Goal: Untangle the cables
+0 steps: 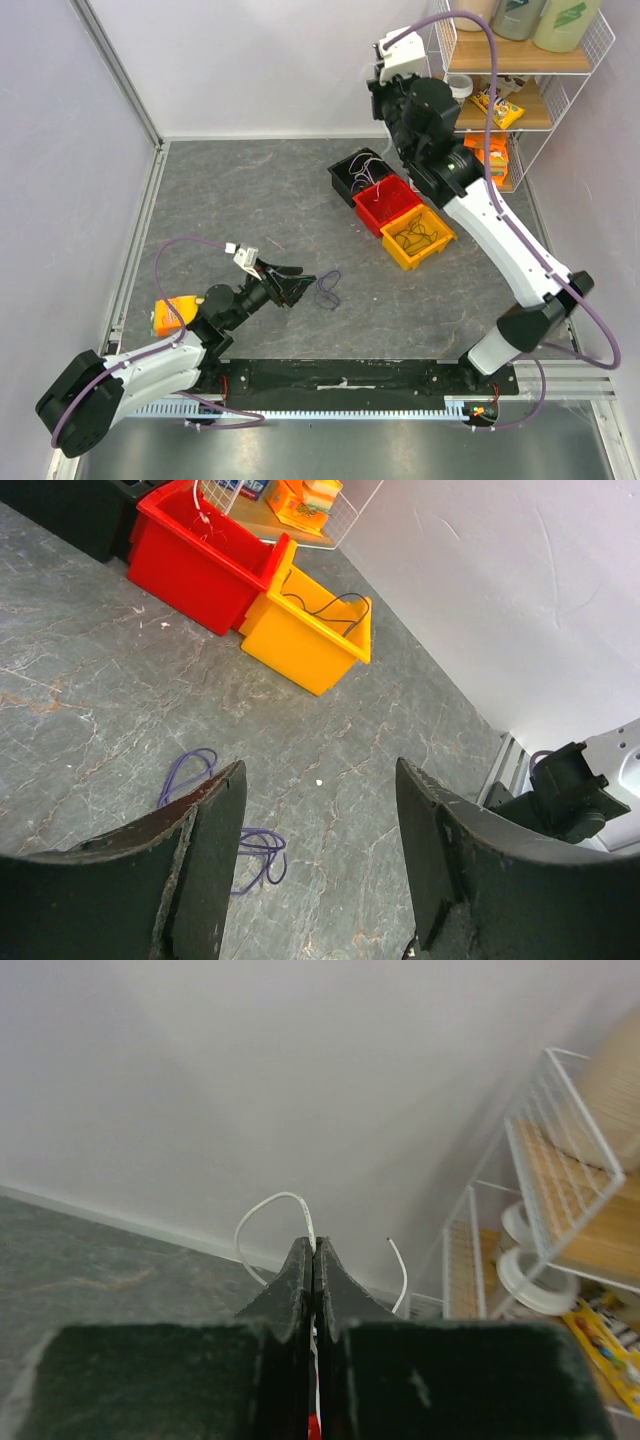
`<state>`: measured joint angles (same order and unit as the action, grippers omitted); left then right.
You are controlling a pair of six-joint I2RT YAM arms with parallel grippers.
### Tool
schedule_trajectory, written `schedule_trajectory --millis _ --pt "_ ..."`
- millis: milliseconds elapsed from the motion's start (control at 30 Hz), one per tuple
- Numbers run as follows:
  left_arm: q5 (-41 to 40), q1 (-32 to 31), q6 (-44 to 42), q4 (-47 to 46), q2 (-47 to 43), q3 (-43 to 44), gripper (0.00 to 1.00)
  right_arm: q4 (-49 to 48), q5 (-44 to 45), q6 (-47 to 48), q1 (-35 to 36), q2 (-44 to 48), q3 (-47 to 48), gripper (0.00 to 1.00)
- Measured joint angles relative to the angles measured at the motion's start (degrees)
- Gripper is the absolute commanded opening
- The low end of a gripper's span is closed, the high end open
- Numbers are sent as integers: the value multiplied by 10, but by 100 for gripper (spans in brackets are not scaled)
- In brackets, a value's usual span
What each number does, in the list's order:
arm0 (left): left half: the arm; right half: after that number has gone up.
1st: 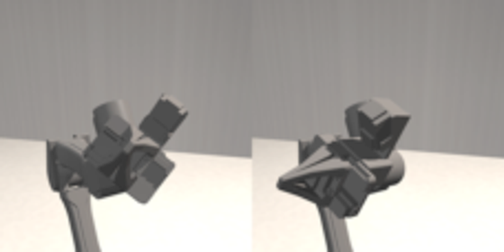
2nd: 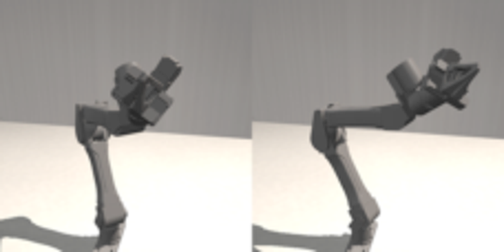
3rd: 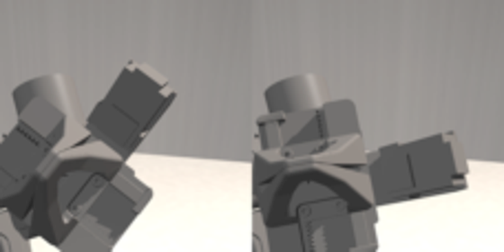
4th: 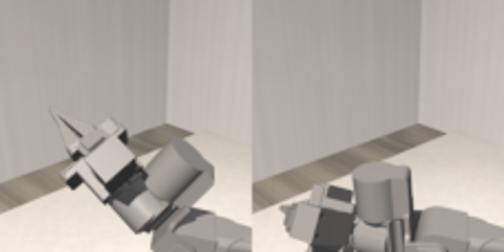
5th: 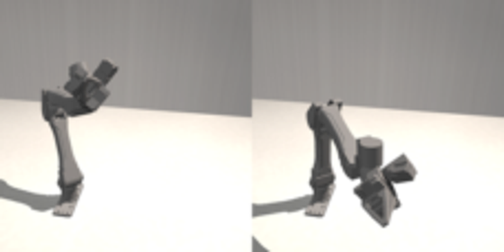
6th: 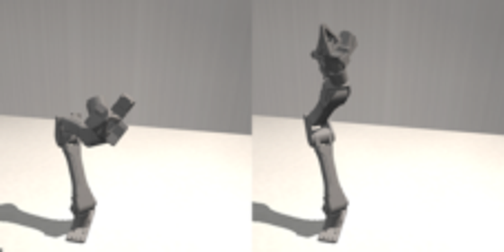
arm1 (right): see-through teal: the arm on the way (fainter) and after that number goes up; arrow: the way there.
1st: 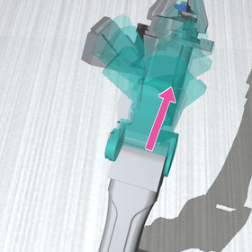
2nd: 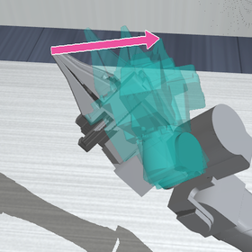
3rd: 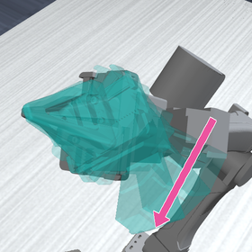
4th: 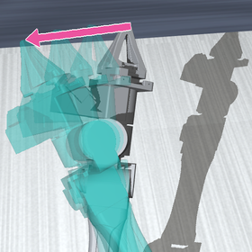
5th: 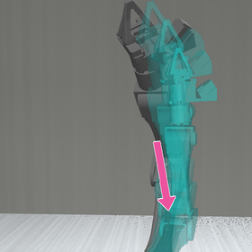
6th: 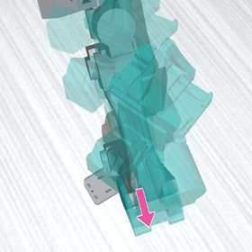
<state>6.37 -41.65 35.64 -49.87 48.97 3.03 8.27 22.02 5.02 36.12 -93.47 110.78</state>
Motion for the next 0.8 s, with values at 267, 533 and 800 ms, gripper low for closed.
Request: schedule_trajectory --millis 267,533,800 --pt "0 0 1 0 -9 0 67 -14 91 46 -12 54 -97 0" --pt "0 0 2 0 -9 0 67 -13 134 79 -12 31 -72 0" --pt "0 0 3 0 -9 0 67 -9 165 138 -3 -51 105 0"
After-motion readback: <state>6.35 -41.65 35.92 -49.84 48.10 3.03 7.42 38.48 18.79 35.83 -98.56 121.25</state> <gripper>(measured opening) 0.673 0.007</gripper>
